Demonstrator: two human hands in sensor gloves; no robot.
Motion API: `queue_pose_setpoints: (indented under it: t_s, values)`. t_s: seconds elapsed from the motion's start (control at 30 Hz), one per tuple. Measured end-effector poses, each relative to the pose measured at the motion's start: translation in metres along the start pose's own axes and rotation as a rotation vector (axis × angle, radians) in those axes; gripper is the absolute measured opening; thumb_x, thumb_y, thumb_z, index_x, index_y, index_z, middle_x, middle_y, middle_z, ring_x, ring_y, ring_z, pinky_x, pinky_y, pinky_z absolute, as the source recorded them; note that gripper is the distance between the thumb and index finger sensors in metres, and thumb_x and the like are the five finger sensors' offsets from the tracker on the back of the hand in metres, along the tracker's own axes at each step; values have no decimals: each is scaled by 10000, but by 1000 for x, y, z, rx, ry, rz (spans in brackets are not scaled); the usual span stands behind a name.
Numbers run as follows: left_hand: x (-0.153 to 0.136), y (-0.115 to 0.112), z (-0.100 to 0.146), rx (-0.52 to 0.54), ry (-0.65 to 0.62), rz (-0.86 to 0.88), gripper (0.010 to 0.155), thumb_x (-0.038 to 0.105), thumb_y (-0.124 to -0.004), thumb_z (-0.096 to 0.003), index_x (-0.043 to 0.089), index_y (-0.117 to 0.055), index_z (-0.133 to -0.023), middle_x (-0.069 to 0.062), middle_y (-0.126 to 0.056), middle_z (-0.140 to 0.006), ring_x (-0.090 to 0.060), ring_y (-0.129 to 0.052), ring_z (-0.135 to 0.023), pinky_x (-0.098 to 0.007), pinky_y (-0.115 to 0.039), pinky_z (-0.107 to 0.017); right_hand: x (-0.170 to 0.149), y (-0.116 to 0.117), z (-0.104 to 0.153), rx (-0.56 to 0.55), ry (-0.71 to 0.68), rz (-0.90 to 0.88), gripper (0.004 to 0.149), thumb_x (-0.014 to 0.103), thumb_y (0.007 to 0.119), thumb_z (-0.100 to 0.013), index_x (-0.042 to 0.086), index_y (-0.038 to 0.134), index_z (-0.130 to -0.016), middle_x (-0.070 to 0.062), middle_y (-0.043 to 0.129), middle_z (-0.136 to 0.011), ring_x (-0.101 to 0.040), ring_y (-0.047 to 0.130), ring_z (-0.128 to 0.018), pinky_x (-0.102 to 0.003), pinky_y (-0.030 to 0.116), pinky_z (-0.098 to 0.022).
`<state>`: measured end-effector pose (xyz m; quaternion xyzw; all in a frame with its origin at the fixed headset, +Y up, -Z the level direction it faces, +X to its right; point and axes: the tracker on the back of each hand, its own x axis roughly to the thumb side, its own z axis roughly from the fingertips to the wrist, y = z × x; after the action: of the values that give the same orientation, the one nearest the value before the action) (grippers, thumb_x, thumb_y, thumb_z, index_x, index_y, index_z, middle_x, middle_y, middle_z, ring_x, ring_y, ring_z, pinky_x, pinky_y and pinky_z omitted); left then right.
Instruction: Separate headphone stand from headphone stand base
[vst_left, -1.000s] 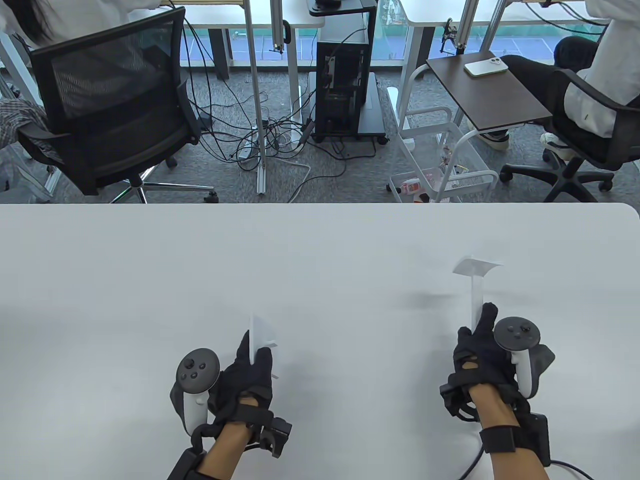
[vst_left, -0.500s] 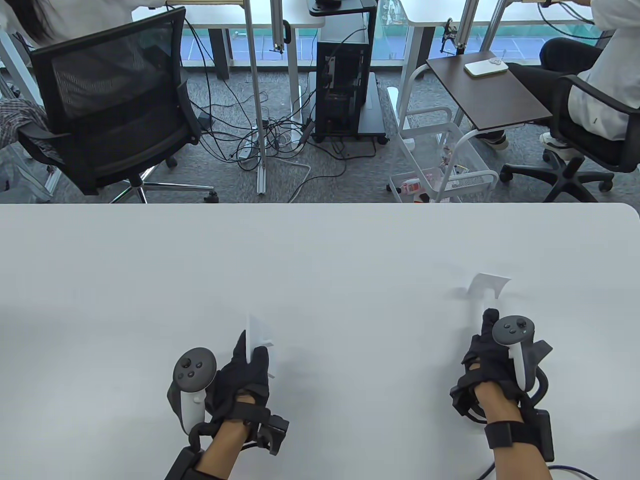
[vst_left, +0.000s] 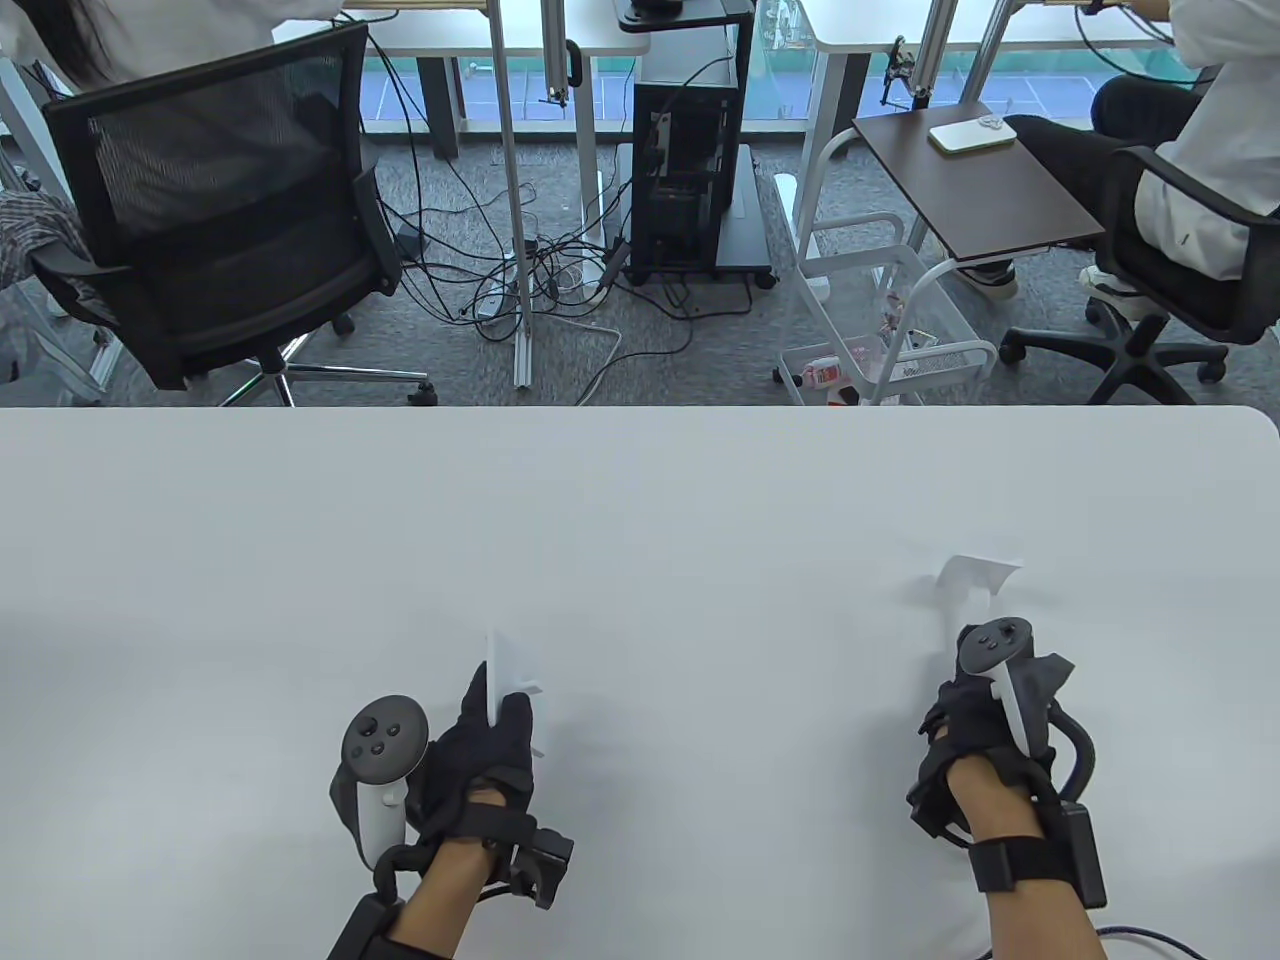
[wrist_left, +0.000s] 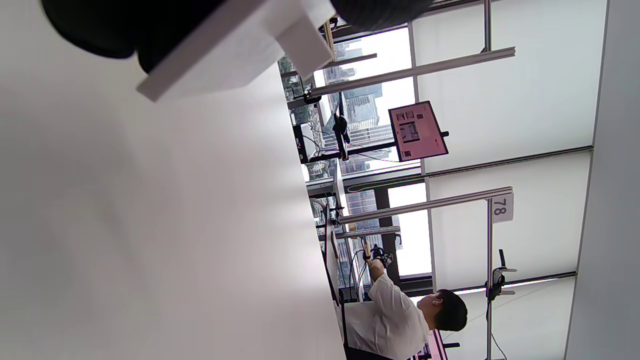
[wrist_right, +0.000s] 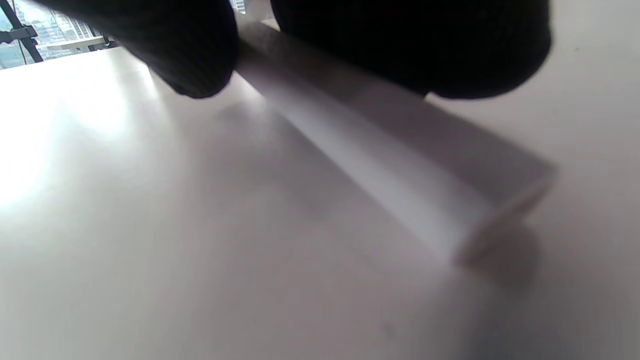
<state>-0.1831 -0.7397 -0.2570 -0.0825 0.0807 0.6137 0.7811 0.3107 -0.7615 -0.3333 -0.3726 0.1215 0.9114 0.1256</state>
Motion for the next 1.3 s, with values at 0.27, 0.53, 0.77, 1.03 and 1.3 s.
queue_pose_setpoints:
  t_s: [0.27,0.53,0.77,1.03,1.3]
  values:
    - [-2,6,-2,22,10,4,684,423,-598,-469,95,-383,-1029,-228,-576,-1024,-459,-796,-879,-568,-712,-612,-3,-1,1,143,10,24,712,500,767,-435,573,238,-907,-144,449,-1001,-323,685,-732,-511,678,-528]
    - [-7,21,-7,83,40,-15,658,413,-629,-465,86,-455,-1010,-217,-651,-985,-439,-868,-815,-545,-757,-572,18,-34,42,12,-121,18,803,580,754,-417,536,123,-912,-103,249,-1061,-374,550,-861,-544,590,-600]
    - [-16,59,-13,218,120,-70,595,401,-736,-435,109,-607,-937,-164,-820,-840,-364,-1045,-590,-466,-880,-423,34,-35,73,-40,-252,14,807,589,749,-411,527,124,-917,-89,224,-1071,-372,511,-892,-557,555,-629]
    - [-34,112,-13,405,245,-88,622,356,-870,-377,153,-608,-903,-111,-875,-750,-313,-1150,-434,-404,-979,-286,36,-31,76,1,-284,-4,798,585,745,-411,521,134,-920,-90,207,-1076,-377,497,-905,-568,538,-639]
    - [-58,135,-14,467,365,-62,622,360,-904,-352,134,-655,-875,-108,-912,-693,-272,-1180,-380,-371,-1005,-234,40,-27,78,18,-302,11,791,583,744,-413,522,140,-921,-89,194,-1079,-378,485,-917,-574,527,-646]
